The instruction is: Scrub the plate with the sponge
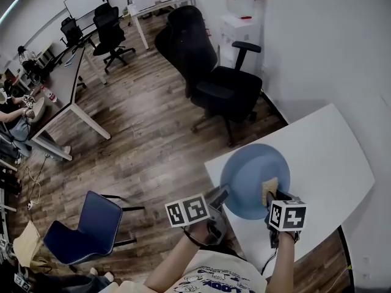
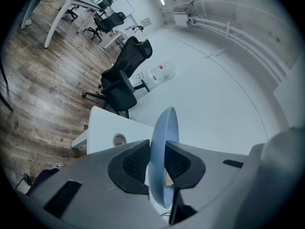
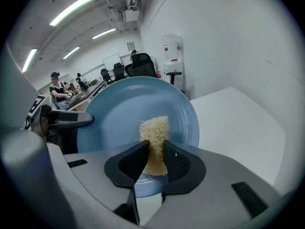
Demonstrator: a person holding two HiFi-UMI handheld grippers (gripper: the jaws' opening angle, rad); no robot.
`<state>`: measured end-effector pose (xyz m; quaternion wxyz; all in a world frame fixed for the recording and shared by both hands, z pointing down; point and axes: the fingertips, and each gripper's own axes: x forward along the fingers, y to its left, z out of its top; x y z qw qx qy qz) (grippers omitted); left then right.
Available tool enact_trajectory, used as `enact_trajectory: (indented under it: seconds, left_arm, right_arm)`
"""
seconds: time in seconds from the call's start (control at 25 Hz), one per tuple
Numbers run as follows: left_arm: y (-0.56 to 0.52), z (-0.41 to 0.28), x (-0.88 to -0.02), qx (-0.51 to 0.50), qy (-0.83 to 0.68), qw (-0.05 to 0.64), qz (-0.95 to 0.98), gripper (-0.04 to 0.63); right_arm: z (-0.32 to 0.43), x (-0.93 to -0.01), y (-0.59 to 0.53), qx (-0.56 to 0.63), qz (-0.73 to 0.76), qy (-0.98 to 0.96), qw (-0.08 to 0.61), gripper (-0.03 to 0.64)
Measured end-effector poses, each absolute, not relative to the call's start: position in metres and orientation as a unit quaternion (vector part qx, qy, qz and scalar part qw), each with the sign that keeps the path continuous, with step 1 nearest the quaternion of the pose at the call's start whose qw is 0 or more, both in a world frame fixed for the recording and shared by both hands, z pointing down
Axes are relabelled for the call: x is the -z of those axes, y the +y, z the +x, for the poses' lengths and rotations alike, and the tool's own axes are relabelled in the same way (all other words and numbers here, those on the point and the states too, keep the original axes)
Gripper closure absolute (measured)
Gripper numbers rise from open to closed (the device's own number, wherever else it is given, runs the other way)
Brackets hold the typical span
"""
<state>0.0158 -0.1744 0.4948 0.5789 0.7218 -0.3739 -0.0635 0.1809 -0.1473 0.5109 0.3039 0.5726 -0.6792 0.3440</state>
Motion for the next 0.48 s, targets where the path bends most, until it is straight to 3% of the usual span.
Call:
enact_trajectory:
  seconds: [0.48]
  left_arm:
    - [-0.168, 0.007, -0.503, 0.059, -0.388, 0.576, 0.717, 0.528]
  right_arm:
    - [0.117, -0.515, -0.127, -0.362, 0.531, -0.715, 0.276, 0.517]
